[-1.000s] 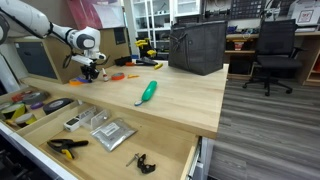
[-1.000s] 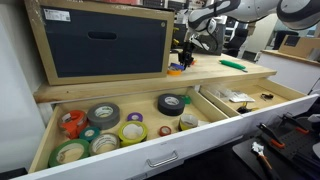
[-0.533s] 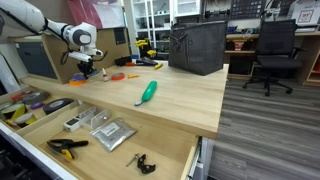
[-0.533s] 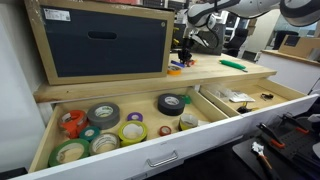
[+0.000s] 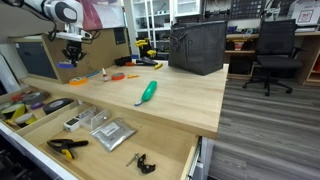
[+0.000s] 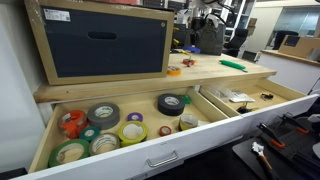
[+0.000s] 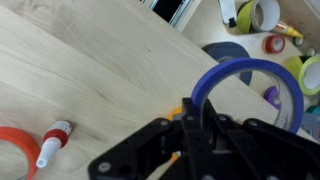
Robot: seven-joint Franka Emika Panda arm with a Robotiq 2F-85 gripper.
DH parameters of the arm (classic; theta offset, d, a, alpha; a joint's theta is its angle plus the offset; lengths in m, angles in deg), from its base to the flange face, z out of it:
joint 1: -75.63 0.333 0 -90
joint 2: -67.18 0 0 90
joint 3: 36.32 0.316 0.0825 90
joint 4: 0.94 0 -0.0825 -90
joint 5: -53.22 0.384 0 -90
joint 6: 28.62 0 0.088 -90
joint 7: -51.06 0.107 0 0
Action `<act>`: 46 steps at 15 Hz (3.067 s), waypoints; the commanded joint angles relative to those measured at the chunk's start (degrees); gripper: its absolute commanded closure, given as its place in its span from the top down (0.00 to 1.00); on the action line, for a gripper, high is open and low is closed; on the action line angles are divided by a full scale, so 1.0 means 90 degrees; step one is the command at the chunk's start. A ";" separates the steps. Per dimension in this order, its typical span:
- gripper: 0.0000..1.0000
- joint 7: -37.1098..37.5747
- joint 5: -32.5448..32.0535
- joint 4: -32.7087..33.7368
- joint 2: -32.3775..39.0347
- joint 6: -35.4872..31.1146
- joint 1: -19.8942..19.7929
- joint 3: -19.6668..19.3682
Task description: Pick the blue masking tape and put in into the upper open drawer to the left
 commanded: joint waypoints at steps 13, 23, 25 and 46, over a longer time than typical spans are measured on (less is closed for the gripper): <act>0.03 -0.0211 -0.2108 -0.3791 -0.2254 -0.2184 0.1284 0.0450; 0.03 0.1314 -0.3314 -0.5900 -0.3322 -0.4282 0.1729 0.0673; 0.03 0.1634 -0.3519 -0.5818 -0.3080 -0.4273 0.1819 0.0682; 0.03 0.4794 -0.4830 -0.3938 -0.0744 -0.3920 0.2869 0.0334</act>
